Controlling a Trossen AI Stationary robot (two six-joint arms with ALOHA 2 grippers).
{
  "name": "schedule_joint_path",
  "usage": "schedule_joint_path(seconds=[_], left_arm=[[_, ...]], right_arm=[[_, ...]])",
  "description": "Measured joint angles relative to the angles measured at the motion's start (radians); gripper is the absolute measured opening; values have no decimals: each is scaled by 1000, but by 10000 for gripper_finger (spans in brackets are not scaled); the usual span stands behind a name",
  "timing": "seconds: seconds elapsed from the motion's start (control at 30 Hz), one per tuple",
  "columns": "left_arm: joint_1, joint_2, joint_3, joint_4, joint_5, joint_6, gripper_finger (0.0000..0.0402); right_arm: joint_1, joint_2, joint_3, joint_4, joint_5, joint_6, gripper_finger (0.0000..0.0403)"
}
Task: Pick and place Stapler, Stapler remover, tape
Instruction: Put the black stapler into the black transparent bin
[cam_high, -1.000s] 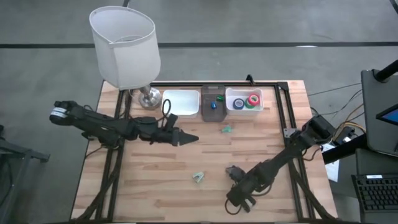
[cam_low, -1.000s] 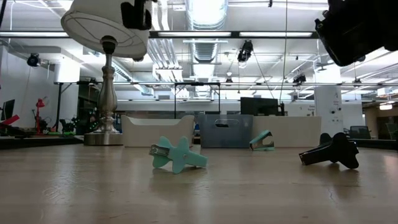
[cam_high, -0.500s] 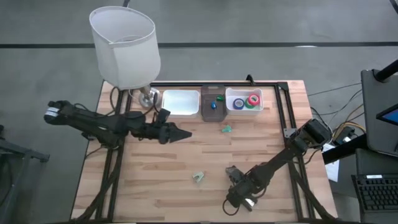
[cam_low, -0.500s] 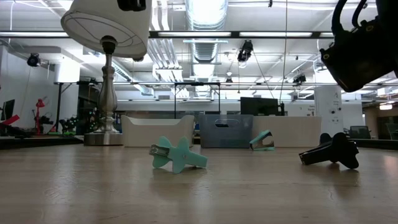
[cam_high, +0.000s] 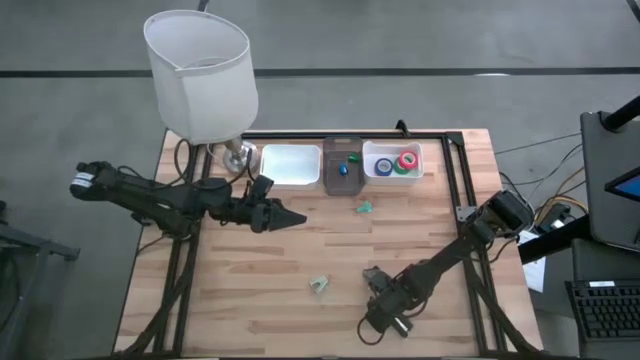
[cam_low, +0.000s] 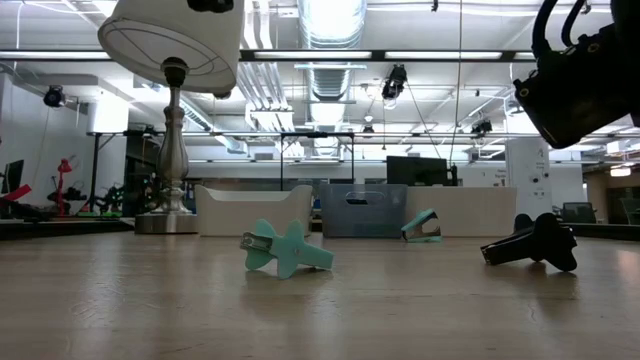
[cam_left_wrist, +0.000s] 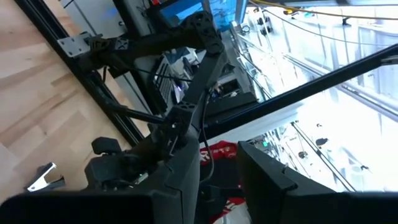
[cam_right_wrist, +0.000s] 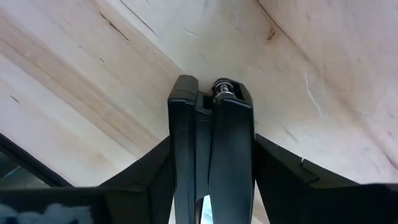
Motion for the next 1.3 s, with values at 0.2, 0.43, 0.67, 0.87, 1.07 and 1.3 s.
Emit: schedule_joint_path(seconds=[0.2,0.43,0.67,0.87,1.07,1.3], left_arm=[[0,-4,0,32,4,0,110],[0,-45,0,48,5,53,110],[1,-114,0,46,28,99,110],[1,-154,0,28,31,152,110],[1,-164,0,-2,30,160,110],[1,-149,0,-29,29,194,110]], right_arm=[[-43,-22,18,-7,18,-31,177],[-137,-72,94,-13,92,-142,177],[-331,-90,208,-118,142,-338,178],[-560,-92,297,-143,142,-494,178],[-787,-92,383,-161,166,-644,178],[-995,-93,435,-155,292,-733,178]])
